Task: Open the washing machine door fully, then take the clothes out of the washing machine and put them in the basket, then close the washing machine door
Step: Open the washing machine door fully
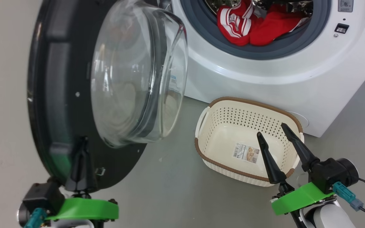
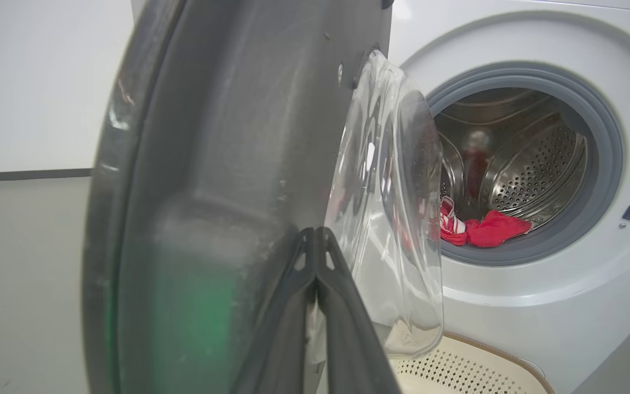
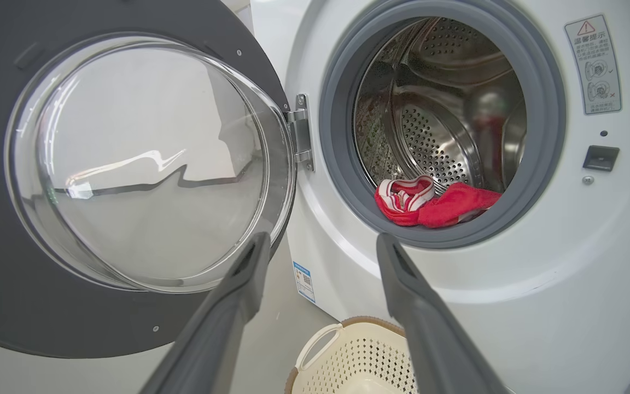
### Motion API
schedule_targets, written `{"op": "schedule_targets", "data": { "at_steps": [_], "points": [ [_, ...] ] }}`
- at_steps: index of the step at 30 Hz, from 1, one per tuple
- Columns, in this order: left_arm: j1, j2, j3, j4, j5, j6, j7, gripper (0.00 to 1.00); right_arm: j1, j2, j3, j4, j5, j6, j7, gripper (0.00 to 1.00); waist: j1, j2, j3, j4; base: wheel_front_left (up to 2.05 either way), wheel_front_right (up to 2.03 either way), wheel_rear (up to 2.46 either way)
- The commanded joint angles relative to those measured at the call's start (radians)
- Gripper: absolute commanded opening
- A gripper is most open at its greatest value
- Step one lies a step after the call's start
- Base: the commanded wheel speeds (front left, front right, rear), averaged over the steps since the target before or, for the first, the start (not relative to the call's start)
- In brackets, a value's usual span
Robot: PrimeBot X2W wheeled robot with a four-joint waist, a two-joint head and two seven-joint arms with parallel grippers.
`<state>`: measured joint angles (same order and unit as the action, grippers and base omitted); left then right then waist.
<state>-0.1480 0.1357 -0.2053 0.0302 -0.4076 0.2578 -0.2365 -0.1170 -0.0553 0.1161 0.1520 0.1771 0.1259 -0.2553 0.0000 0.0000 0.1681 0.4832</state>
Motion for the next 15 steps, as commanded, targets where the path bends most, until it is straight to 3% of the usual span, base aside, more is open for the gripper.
{"op": "schedule_targets", "data": {
  "at_steps": [1, 15],
  "points": [
    [-0.012, 0.033, 0.061, -0.01, -0.011, 0.017, -0.009, 0.0, -0.021, 0.005, 0.027, -0.029, -0.005, 0.005, -0.006, 1.0, 0.0, 0.0, 0.001, -0.002, 0.0, 0.0, 0.0],
    [-0.041, 0.002, 0.201, 0.027, 0.004, -0.003, -0.025, 0.0, -0.018, 0.005, 0.021, -0.063, -0.04, 0.005, 0.034, 1.0, 0.0, 0.0, 0.019, 0.003, 0.0, 0.0, 0.0]
  ]
}}
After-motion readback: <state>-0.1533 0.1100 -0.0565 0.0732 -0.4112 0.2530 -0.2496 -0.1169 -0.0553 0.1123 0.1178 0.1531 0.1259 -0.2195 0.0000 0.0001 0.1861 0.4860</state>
